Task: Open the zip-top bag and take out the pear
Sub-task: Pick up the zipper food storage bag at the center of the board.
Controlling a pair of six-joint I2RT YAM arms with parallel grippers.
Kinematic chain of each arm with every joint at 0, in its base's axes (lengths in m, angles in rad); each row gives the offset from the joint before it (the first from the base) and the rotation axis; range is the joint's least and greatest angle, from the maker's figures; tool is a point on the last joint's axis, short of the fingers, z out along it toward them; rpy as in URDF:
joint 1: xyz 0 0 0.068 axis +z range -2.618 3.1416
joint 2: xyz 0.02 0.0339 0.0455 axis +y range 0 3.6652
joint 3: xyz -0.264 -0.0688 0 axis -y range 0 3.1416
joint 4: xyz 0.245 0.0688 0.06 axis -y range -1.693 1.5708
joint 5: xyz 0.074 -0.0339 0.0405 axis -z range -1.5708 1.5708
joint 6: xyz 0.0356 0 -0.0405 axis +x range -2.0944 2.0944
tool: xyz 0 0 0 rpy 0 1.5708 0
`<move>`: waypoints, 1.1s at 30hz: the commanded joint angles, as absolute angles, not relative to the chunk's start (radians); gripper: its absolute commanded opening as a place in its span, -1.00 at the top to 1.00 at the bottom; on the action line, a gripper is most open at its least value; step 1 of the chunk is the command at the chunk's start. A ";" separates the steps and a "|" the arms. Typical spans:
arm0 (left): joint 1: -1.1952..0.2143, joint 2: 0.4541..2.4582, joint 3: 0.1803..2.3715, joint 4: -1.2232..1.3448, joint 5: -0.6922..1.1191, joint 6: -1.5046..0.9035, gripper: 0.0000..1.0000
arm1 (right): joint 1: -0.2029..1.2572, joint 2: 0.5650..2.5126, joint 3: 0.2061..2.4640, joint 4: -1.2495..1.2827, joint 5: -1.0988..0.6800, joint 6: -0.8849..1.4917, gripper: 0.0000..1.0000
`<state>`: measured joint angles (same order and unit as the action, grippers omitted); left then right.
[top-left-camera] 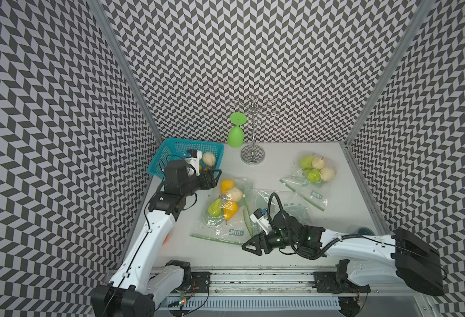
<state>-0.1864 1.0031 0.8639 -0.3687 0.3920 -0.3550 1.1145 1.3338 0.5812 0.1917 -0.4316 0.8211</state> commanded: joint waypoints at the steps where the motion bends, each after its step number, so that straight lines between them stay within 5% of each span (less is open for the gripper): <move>1: -0.213 0.940 0.680 -0.368 0.404 -0.451 0.02 | 1.132 1.416 0.571 0.322 -0.383 0.912 -0.25; 8: -0.376 0.900 0.506 -0.236 0.303 -0.614 0.14 | 1.084 1.561 0.543 0.360 -0.317 0.944 -0.23; 15: -0.410 1.079 0.340 -0.018 0.314 -0.658 0.20 | 0.972 1.617 0.508 0.358 -0.332 0.906 -0.22; 26: -0.449 1.180 0.245 0.078 0.287 -0.684 0.20 | 0.988 1.728 0.506 0.457 -0.389 0.943 -0.20; 33: -0.449 1.169 0.255 0.066 0.286 -0.666 0.20 | 0.985 1.735 0.531 0.484 -0.403 0.957 0.07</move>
